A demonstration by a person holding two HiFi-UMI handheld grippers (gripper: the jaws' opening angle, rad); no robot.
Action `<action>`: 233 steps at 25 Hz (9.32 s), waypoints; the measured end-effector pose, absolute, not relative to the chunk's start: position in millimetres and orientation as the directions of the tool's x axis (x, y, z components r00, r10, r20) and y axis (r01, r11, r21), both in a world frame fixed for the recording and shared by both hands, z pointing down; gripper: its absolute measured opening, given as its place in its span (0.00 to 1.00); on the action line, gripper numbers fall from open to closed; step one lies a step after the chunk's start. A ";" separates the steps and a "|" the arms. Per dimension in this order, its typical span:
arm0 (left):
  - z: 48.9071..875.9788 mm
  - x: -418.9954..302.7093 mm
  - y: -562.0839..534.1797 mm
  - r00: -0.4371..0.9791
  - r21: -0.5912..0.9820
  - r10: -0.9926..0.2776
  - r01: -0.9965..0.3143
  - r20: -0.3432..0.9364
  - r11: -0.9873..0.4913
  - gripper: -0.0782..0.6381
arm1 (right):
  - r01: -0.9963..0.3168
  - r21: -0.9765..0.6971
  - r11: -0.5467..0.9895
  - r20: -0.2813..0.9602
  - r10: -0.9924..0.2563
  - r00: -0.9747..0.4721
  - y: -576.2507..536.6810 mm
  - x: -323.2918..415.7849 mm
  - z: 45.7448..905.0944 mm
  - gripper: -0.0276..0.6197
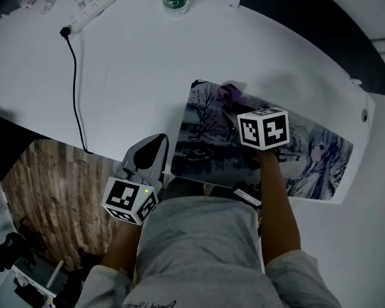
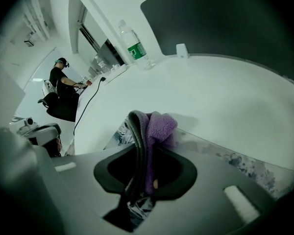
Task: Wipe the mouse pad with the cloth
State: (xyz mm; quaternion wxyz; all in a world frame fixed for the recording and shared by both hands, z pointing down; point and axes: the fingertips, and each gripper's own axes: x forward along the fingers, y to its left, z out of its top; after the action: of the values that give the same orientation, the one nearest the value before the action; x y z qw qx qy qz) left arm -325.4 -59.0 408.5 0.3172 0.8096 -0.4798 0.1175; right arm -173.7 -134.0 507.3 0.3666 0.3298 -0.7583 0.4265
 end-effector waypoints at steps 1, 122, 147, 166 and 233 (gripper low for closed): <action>410.5 -329.8 -57.1 0.504 0.400 -0.703 -0.856 0.501 -0.328 0.13 | -0.802 -0.409 0.435 0.834 -0.179 -0.522 -135.3 -183.5 507.3 0.18; 382.1 24.6 2.6 0.727 0.337 -0.455 -0.659 0.514 -0.673 0.13 | -0.956 -0.272 -0.113 0.907 -0.361 -0.216 36.8 333.8 509.5 0.19; 384.4 -126.4 3.4 0.659 0.330 -0.553 -0.744 0.511 -0.582 0.13 | -0.943 -0.329 0.057 0.891 -0.312 -0.330 3.7 152.9 510.7 0.19; 394.7 -241.2 9.6 0.605 0.326 -0.614 -0.794 0.507 -0.513 0.13 | -0.928 -0.337 0.160 0.876 -0.307 -0.371 -17.6 28.2 508.4 0.19; 387.8 -347.9 31.1 0.423 0.316 -0.755 -0.902 0.502 -0.294 0.13 | -0.644 -0.523 0.559 0.694 -0.159 -0.702 -39.1 -221.5 460.9 0.19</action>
State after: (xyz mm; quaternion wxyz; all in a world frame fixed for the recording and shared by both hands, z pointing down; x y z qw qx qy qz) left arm -347.9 31.1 387.8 0.2843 0.7940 -0.5215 0.1294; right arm -221.5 -39.1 460.9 0.3009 0.2418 -0.8300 0.4026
